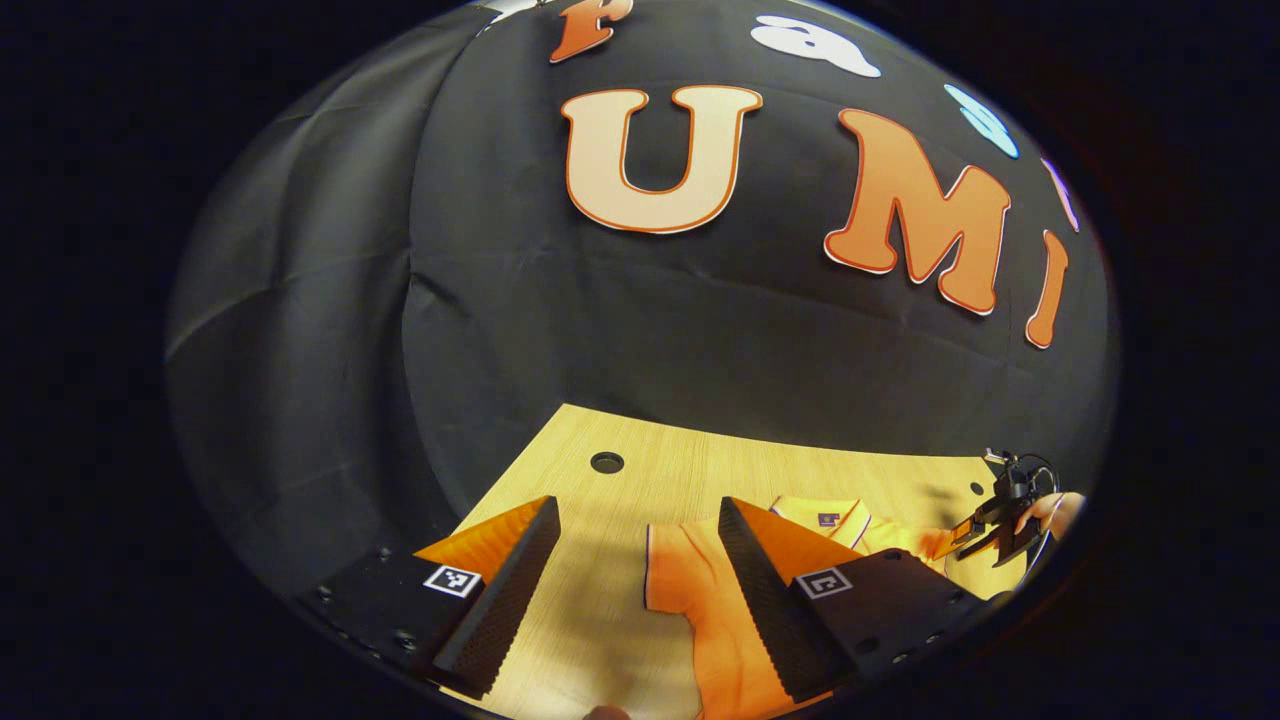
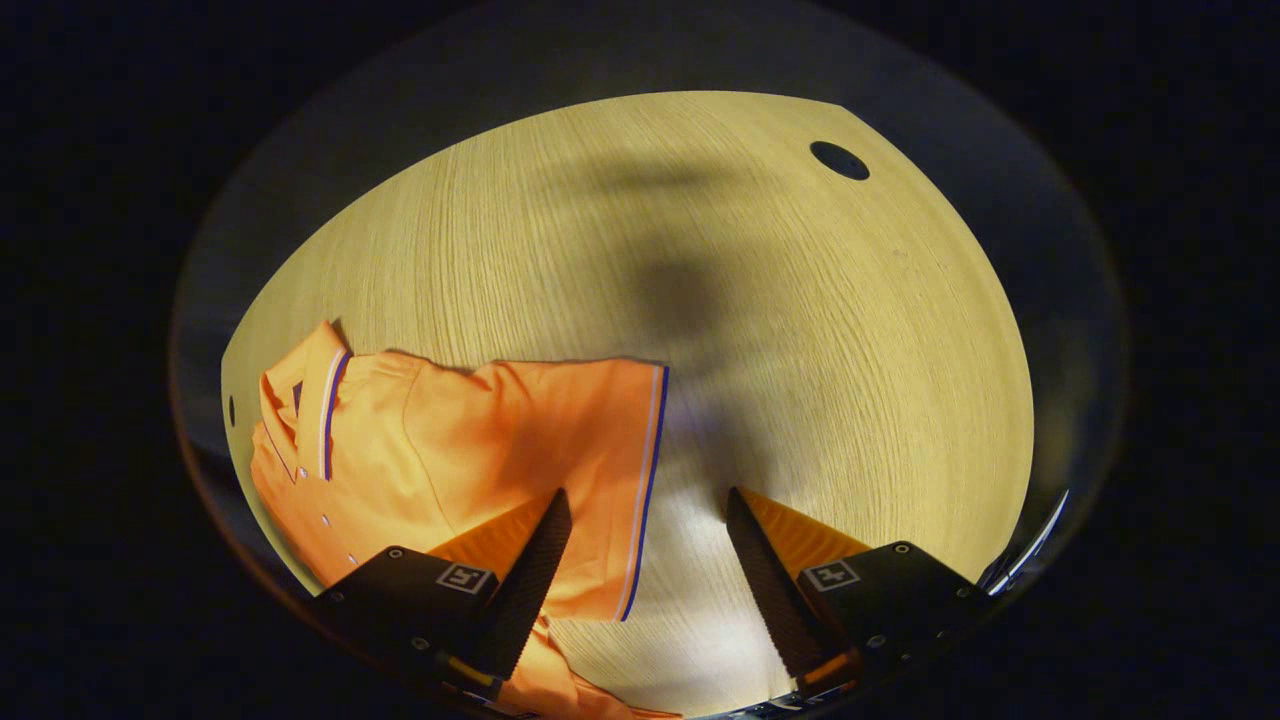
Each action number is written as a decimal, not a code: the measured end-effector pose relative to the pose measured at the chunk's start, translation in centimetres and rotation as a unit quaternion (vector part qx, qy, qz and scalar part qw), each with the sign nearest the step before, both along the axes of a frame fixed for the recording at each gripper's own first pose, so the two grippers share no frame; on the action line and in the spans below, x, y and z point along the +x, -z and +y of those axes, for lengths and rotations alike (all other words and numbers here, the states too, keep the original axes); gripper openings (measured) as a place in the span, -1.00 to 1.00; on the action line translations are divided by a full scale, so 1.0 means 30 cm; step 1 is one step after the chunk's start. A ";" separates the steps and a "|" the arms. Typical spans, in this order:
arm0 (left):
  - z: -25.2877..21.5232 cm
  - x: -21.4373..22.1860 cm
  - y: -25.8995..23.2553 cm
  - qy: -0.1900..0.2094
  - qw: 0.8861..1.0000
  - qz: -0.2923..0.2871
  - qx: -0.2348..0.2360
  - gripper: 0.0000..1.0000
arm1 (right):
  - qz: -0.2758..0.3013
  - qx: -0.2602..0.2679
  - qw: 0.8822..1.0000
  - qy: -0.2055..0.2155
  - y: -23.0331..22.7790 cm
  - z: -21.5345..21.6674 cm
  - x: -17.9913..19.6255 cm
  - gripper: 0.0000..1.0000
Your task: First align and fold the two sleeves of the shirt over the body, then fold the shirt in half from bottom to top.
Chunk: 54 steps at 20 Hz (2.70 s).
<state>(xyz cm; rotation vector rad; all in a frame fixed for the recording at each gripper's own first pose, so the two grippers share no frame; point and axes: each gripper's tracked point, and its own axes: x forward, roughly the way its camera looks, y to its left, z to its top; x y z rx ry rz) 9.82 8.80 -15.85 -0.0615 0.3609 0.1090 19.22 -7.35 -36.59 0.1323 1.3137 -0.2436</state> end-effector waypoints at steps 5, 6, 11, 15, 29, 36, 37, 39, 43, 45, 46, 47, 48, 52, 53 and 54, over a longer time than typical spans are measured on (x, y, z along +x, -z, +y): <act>-0.008 -0.010 0.015 0.002 1.000 0.007 -0.011 0.96 | 0.024 0.011 0.999 0.035 0.014 0.025 -0.021 0.62; -0.004 -0.007 0.014 0.001 1.000 0.008 -0.009 0.96 | 0.022 0.012 0.999 0.034 0.022 0.033 -0.024 0.40; -0.008 -0.018 0.016 0.003 1.000 0.012 -0.014 0.96 | -0.038 0.006 0.999 0.014 0.004 0.024 -0.013 -0.69; -0.003 -0.027 0.004 0.003 1.000 0.014 -0.008 0.96 | -0.062 0.038 0.997 0.033 0.007 0.060 0.000 -0.99; 0.026 -0.105 -0.027 0.022 1.000 -0.004 -0.011 0.95 | -0.150 0.075 0.985 -0.044 -0.316 0.324 0.030 -0.99; 0.072 -0.148 -0.040 0.033 0.999 -0.009 -0.021 0.96 | -0.164 0.108 0.975 -0.104 -0.397 0.620 -0.007 -0.99; 0.079 -0.152 -0.036 0.036 0.999 -0.007 -0.024 0.96 | -0.162 0.113 0.974 -0.110 -0.395 0.662 -0.020 -1.00; 0.099 -0.156 -0.027 0.040 0.999 -0.003 -0.026 0.96 | -0.157 0.112 0.974 -0.118 -0.393 0.714 -0.035 -0.99; 0.141 -0.166 0.012 0.045 0.999 0.010 -0.029 0.96 | -0.149 0.086 0.977 -0.130 -0.358 0.765 -0.048 -0.98; 0.168 -0.167 0.030 0.045 0.998 0.015 -0.032 0.96 | -0.141 0.076 0.978 -0.136 -0.327 0.796 -0.057 -0.96; 0.181 -0.167 0.035 0.045 0.998 0.017 -0.034 0.96 | -0.139 0.079 0.977 -0.140 -0.320 0.817 -0.061 -0.96; 0.187 -0.169 0.037 0.045 0.998 0.018 -0.036 0.96 | -0.139 0.086 0.975 -0.148 -0.317 0.841 -0.070 -0.96; 0.195 -0.168 0.038 0.044 0.998 0.019 -0.038 0.96 | -0.138 0.094 0.974 -0.157 -0.313 0.869 -0.073 -0.96; 0.214 -0.169 0.059 0.044 0.998 0.024 -0.044 0.96 | -0.143 0.117 0.964 -0.189 -0.301 0.945 -0.090 -0.83; 0.214 -0.170 0.063 0.043 0.998 0.026 -0.045 0.96 | -0.144 0.125 0.962 -0.193 -0.299 0.971 -0.095 -0.75; 0.213 -0.171 0.060 0.044 0.998 0.027 -0.047 0.96 | -0.145 0.132 0.961 -0.197 -0.303 0.986 -0.096 -0.76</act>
